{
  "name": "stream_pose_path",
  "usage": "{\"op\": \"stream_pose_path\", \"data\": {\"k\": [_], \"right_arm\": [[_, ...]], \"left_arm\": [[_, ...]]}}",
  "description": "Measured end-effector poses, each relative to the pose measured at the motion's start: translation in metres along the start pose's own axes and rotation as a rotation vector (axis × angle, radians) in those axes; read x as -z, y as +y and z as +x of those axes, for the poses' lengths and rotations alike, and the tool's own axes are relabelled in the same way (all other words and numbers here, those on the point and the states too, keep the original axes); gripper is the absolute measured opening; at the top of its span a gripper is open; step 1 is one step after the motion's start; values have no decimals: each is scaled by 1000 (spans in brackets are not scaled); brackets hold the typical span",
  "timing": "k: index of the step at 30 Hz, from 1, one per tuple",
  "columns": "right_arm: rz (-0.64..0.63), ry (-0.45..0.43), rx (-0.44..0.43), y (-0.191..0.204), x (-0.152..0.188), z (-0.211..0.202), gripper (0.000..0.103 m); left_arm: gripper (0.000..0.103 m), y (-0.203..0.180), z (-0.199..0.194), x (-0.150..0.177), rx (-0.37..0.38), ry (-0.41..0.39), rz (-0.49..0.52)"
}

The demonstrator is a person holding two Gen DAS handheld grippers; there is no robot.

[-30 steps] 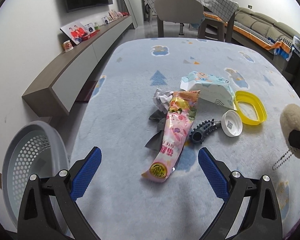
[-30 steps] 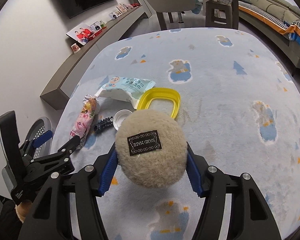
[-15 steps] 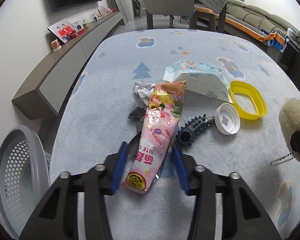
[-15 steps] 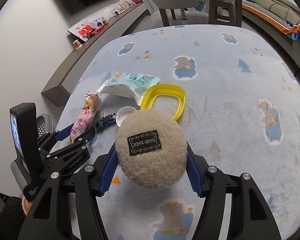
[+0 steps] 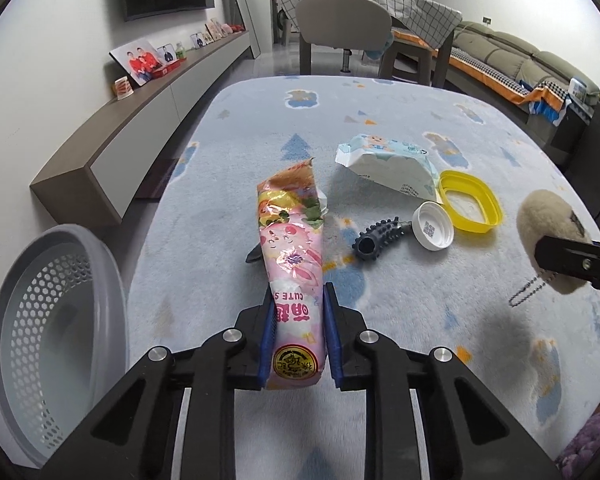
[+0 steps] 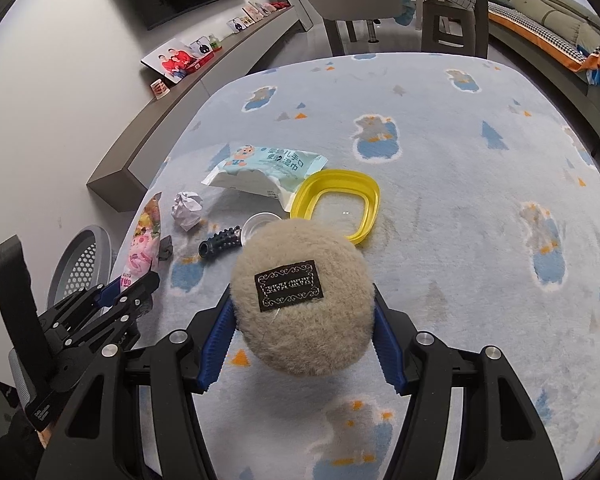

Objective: Collect trash
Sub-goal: 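Grasp the beige fluffy ball with the right gripper while the left grasps the pink wrapper, then carry both items over the basket and open both grippers to drop them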

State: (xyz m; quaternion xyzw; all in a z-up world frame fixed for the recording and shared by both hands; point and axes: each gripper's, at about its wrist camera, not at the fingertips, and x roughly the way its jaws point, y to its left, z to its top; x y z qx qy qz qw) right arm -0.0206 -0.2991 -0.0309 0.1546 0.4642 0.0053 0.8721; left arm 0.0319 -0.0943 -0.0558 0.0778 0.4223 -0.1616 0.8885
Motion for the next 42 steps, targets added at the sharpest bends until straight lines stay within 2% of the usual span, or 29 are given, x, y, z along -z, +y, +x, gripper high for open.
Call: {"op": "stream_pose_path", "data": {"k": [9,28,35,42], "right_arm": [[-26,-9,-16,16,1,-2,60],[-138,-10,-99,99,-1,10,60],[-178,-2,-141,131,0,14,60],[-253,0,-188,176,4,16,60]], "left_arm": [[22,20,-38,11,-16,-38,-40],[22,96,-99,26,-102,-106,-128],[22,125,-111,32,-141,-124,-165],[22,157,-107,44,-193,-108,-215]]}}
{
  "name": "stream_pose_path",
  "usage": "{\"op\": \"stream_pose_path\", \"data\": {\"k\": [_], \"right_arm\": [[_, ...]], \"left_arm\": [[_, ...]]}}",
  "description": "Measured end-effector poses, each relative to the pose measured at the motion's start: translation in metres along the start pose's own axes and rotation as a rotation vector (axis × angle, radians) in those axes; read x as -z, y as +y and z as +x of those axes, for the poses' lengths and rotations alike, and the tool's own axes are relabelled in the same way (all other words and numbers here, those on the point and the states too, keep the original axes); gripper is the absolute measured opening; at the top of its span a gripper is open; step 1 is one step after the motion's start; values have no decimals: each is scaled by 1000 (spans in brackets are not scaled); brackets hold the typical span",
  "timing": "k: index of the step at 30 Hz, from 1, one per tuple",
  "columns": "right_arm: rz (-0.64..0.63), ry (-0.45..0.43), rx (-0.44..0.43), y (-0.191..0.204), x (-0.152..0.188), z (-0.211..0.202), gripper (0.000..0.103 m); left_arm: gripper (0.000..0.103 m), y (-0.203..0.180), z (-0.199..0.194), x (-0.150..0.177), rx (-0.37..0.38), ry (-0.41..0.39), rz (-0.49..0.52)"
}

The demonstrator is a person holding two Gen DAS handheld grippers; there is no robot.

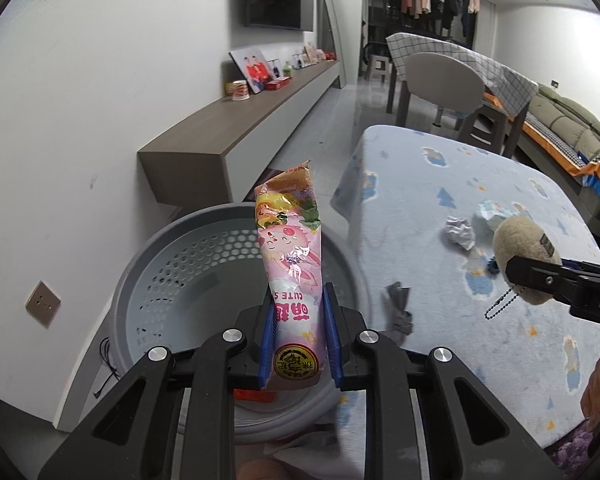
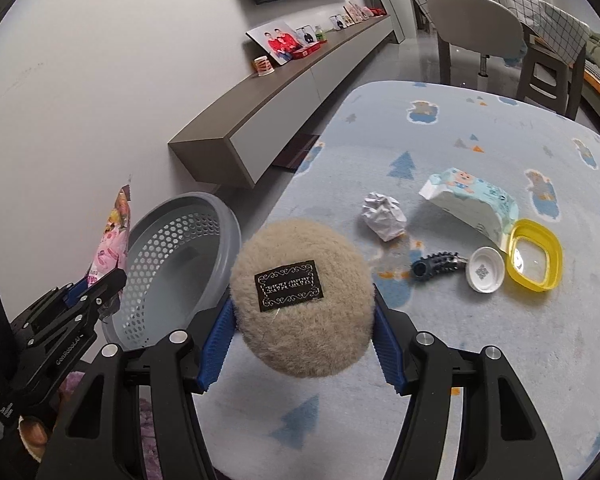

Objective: Collect trash
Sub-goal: 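Carry both items over the basket and open both grippers to drop them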

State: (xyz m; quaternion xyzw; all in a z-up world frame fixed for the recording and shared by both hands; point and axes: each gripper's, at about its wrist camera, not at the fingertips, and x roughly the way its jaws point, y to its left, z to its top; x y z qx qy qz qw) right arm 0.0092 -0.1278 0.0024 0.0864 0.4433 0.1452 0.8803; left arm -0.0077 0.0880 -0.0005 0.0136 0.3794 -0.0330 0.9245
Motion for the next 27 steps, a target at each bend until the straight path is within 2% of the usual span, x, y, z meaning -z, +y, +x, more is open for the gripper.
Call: {"op": "stream_pose_path", "data": {"k": [10,15,27], "right_arm": [[-120,36,-58,62,-11,34,60],[-178,60,-100,89,-19,60,60],[-250,123,-143,113,-22,101,60]], "left_arm": [[22,36,10,7,-90,27,-29],[22,48,17,7,-110,38,-50],[22,69,35,9,-128,88,-118]]}}
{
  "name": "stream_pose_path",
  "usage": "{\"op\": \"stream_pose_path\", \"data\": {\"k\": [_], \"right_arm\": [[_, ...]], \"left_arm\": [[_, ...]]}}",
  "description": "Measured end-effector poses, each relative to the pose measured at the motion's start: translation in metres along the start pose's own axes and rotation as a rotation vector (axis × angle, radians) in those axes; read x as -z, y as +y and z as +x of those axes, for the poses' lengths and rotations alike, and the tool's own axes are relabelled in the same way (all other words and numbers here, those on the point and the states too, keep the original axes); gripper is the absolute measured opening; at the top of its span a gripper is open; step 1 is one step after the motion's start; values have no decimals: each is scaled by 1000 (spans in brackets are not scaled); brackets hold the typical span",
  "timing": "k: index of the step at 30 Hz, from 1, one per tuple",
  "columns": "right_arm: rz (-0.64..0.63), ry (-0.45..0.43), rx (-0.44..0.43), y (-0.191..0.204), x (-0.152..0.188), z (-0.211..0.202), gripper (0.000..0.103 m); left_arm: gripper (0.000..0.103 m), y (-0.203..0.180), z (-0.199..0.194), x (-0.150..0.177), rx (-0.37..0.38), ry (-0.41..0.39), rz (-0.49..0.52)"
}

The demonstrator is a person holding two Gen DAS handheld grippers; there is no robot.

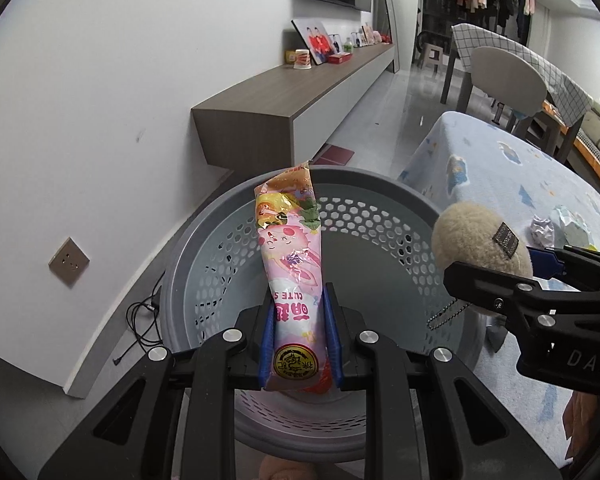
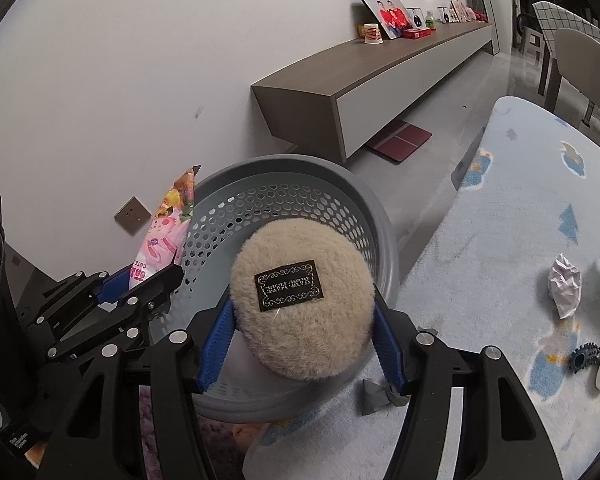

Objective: Collect trash
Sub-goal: 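Carry both items over the basket and open both grippers to drop them, then move both grippers back toward the grey cloth on the table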

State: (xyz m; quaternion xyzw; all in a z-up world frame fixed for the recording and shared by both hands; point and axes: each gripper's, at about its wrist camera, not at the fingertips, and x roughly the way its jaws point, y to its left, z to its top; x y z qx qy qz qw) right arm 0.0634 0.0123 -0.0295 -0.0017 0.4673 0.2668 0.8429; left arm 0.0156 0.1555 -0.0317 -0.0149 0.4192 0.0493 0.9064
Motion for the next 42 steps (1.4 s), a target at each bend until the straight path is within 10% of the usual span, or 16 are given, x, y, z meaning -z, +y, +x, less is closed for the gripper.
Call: {"op": "stream_pose_path", "data": {"k": [11,19,42], "right_arm": [[0,-1,-11,-1,-3,5,68],[13,-15,-5,-4,-4,4,71],[36,-51,17,-10,7,-14,71]], "left_arm": [[23,6,2,1,-12,11,-25],[56,10,-1,1,-23,0,-43],[62,13,-1,1,-18,5,-53]]}}
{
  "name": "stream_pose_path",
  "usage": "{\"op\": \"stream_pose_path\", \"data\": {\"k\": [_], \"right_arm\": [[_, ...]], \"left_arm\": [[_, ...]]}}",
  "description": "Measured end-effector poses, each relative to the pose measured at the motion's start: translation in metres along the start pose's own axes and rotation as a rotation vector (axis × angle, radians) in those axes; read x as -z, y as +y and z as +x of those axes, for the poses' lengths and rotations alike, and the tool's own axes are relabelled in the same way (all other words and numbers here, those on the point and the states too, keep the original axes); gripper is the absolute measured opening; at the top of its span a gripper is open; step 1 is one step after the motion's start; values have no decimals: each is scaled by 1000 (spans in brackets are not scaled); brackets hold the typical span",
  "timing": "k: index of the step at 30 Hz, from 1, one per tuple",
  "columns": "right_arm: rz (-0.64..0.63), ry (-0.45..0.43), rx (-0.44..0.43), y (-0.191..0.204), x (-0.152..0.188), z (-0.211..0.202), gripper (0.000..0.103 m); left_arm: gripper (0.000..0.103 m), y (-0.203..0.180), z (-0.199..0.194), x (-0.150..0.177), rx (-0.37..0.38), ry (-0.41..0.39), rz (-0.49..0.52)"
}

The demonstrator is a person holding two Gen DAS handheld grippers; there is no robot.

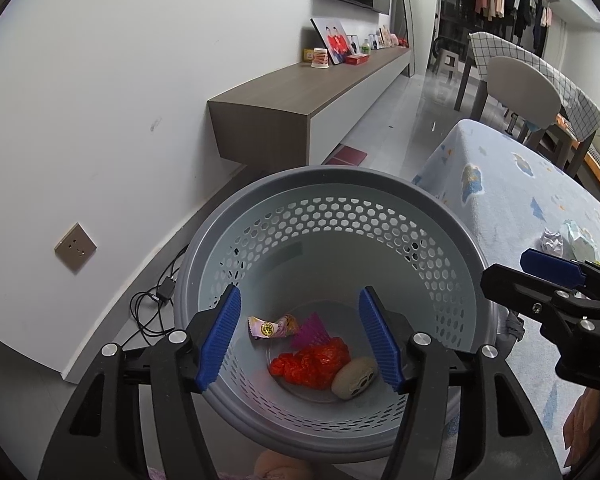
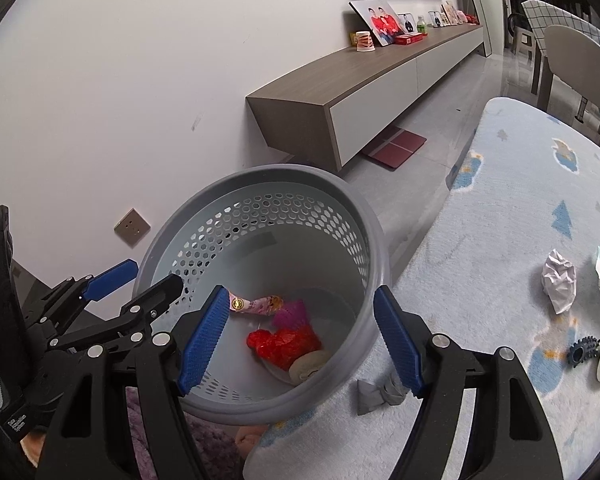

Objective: Collect trash
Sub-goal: 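Move both grippers back toward the grey cloth on the table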

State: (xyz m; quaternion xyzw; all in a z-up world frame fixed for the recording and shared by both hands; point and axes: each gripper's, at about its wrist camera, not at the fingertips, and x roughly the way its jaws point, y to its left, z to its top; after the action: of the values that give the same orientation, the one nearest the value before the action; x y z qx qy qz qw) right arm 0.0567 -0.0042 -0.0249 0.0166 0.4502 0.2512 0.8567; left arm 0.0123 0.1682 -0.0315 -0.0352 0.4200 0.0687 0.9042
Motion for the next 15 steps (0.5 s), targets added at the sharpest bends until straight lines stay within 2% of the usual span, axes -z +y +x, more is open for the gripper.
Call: {"op": "stream_pose_path", "data": {"k": [5,8,15], "right_arm": [[31,-22,31,-16,4,-16,71],[58,-32,57,-30,9,-27,71],[136,-56,134,-67,31,-58,71]], "left_arm": [[63,-9,-2,2,17,-2,14],[67,-15,-3,3,28,-6,24],[68,-36,-9,6,59,-16,56]]}}
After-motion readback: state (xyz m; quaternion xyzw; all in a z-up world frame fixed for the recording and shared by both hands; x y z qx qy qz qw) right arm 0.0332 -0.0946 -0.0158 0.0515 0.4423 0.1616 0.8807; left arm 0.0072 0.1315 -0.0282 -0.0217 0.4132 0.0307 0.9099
